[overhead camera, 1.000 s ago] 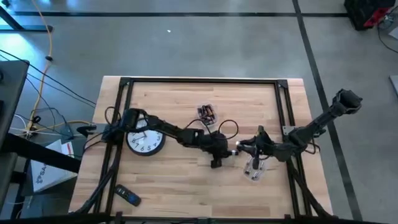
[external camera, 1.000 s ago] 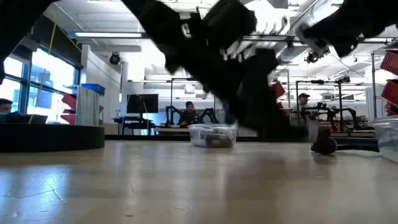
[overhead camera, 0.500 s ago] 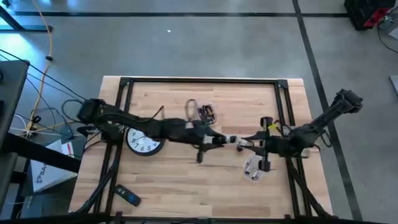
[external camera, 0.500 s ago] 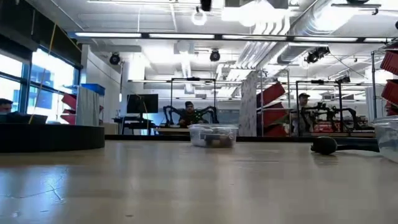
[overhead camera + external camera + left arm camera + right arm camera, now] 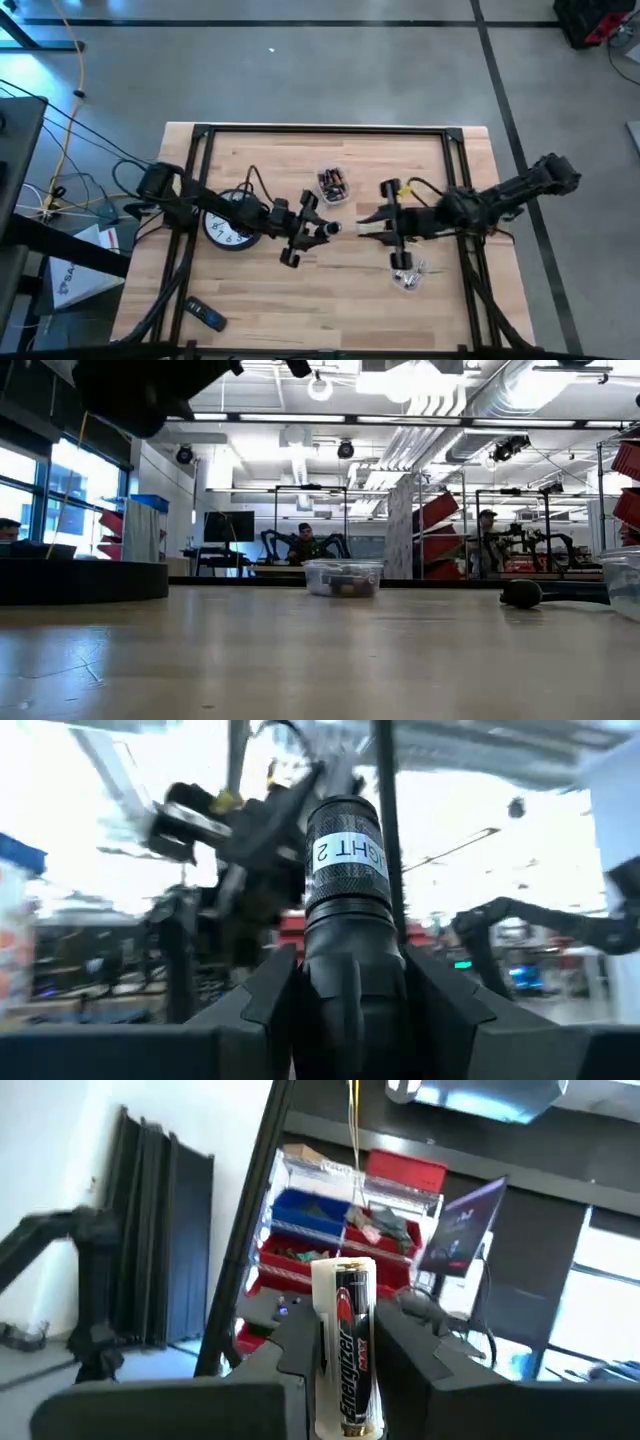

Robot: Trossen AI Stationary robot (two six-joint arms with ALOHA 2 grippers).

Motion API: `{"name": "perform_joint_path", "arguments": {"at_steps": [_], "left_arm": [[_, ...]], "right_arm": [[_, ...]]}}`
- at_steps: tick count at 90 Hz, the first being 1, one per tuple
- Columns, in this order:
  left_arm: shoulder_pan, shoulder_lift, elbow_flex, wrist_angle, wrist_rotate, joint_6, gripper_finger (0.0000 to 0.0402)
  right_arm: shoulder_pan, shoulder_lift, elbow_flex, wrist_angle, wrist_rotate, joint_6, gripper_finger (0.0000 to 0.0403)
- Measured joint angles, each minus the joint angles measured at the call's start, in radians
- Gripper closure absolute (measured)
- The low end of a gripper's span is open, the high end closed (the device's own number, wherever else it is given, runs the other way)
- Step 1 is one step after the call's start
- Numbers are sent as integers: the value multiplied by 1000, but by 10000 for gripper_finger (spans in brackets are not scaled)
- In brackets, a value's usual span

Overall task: Insert battery
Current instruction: Insert the battery holder into the black flashlight

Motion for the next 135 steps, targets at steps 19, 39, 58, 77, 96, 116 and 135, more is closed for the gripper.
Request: {"name": "perform_joint_path", "arguments": {"at_steps": [19,39,58,77,96,116,135], "left_arm": [[-7,9,6,4,55,16,281],[-23,-25,5,5,111,34,281],[-27,-61,5,6,99,59,281],[-26,-61,38,6,71,52,281],[-24,-61,58,-22,57,41,281],[-19,-35,90,-31,41,32,281],[-4,-28,95,-7,42,25,281]], "right_arm": [[-60,151,129,6,-130,82,359],[-60,224,198,26,-196,65,359],[-61,226,200,70,-237,52,359],[-63,226,200,86,-243,17,359],[-80,227,200,124,-243,19,359],[-99,227,200,128,-250,25,359],[-99,227,200,125,-264,42,359]]}}
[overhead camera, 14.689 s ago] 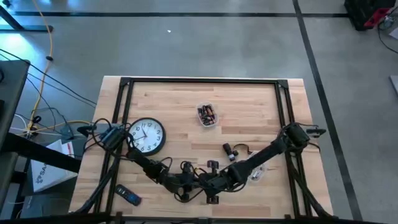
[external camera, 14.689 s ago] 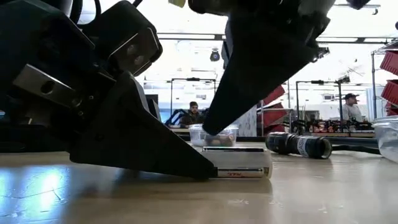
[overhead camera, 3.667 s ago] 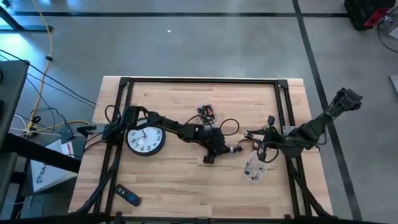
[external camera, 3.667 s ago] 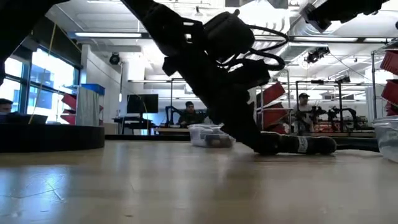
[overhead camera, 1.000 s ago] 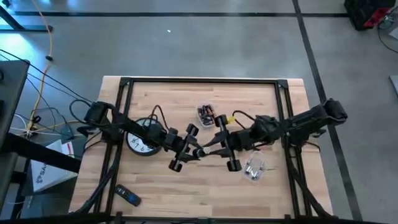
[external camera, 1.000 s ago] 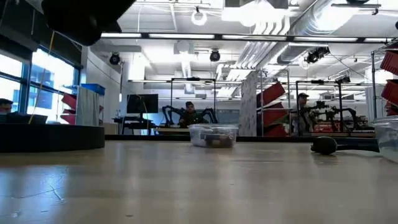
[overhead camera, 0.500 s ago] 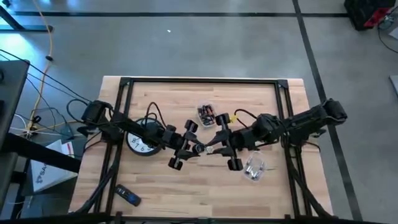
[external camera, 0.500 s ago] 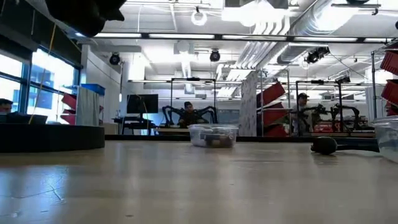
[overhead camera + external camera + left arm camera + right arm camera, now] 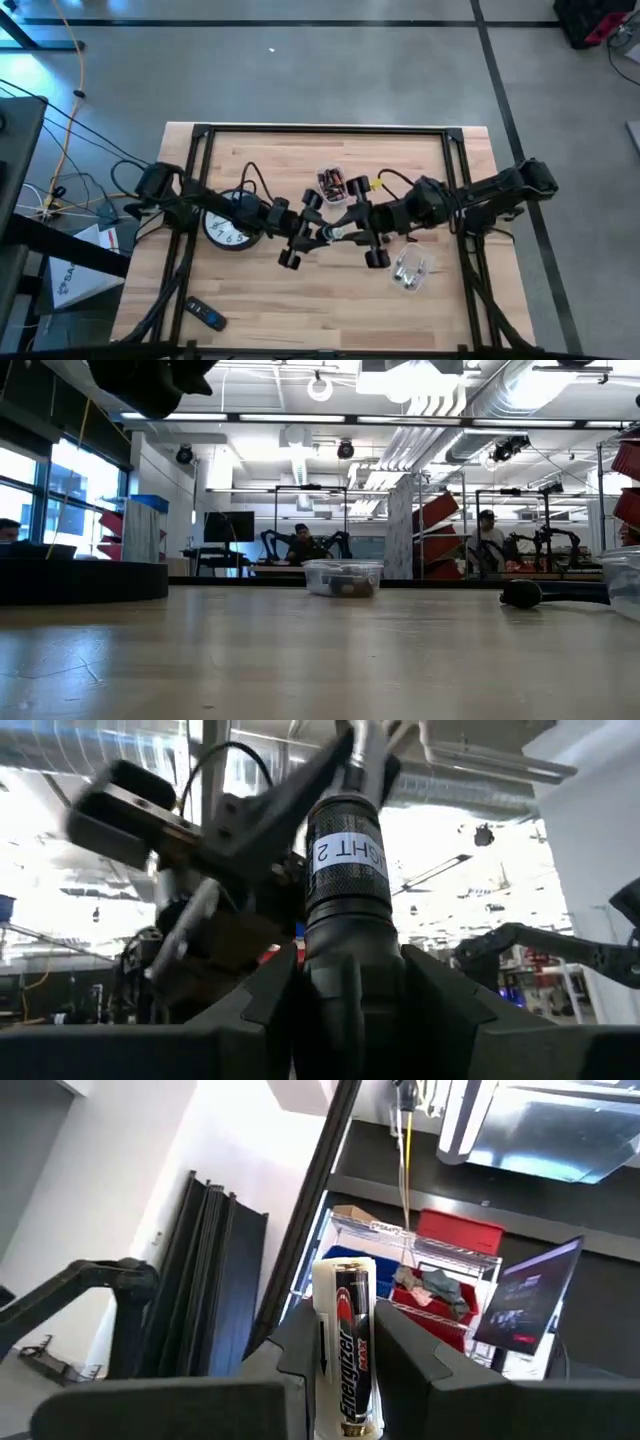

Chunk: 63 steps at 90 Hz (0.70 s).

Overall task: Insert battery
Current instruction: Insert the battery holder into the black flashlight

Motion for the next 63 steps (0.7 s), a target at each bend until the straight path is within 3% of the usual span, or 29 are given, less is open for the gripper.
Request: {"name": "perform_joint_path", "arguments": {"at_steps": [63], "left_arm": [[0,0,22,-46,0,34,281]], "right_arm": [[-14,0,-1,7,16,5,359]]}}
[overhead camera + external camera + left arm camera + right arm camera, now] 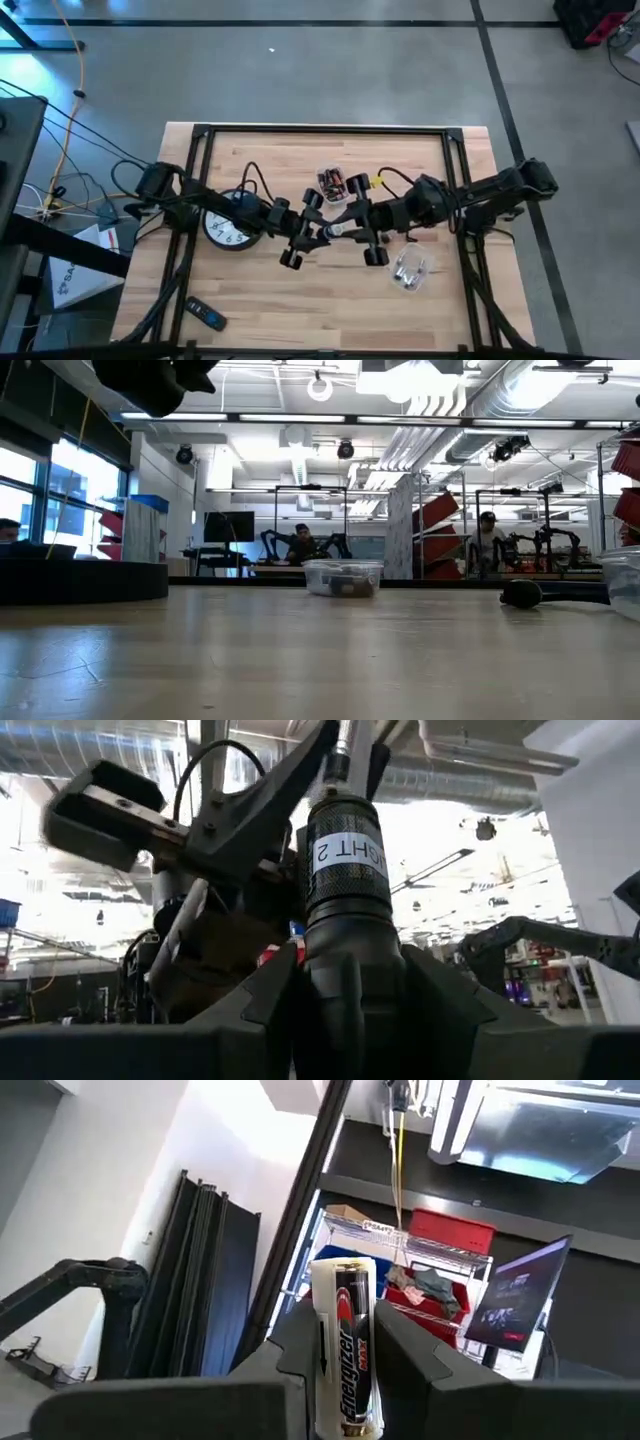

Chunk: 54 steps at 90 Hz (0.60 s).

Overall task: Insert battery
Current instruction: Insert the battery holder into the black flashlight

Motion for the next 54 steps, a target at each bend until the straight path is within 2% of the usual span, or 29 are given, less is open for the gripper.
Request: {"name": "perform_joint_path", "arguments": {"at_steps": [54], "left_arm": [[0,0,1,32,26,2,281]], "right_arm": [[3,0,0,-3,-32,28,359]]}}
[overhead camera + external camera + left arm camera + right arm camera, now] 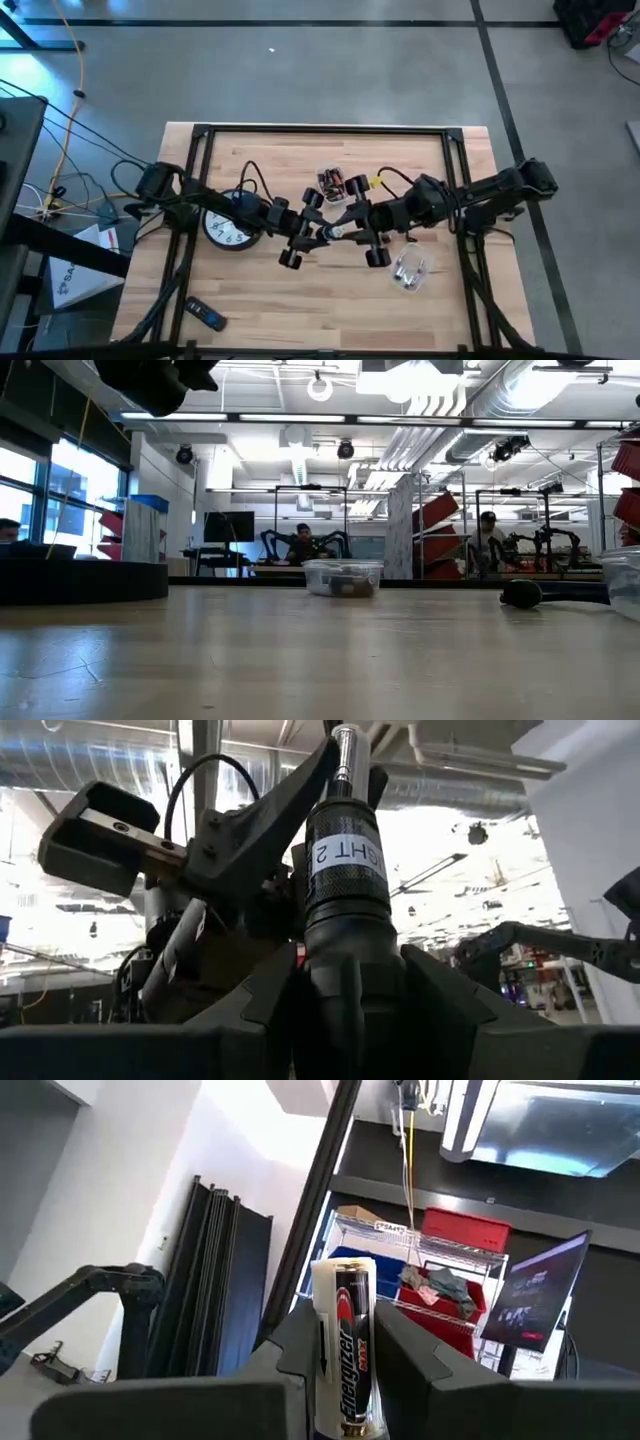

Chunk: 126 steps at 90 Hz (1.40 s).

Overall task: Insert battery
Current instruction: Insert the battery holder into the black flashlight

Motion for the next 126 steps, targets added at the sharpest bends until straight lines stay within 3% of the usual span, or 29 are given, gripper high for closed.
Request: {"name": "perform_joint_path", "arguments": {"at_steps": [81,99,126], "left_arm": [[6,0,0,5,13,7,281],[6,0,-2,15,15,1,281],[6,0,-1,27,28,-12,281]], "right_arm": [[-3,0,0,-39,9,37,352],[-3,0,0,-53,9,36,331],[-3,-1,0,-73,9,34,269]]}}
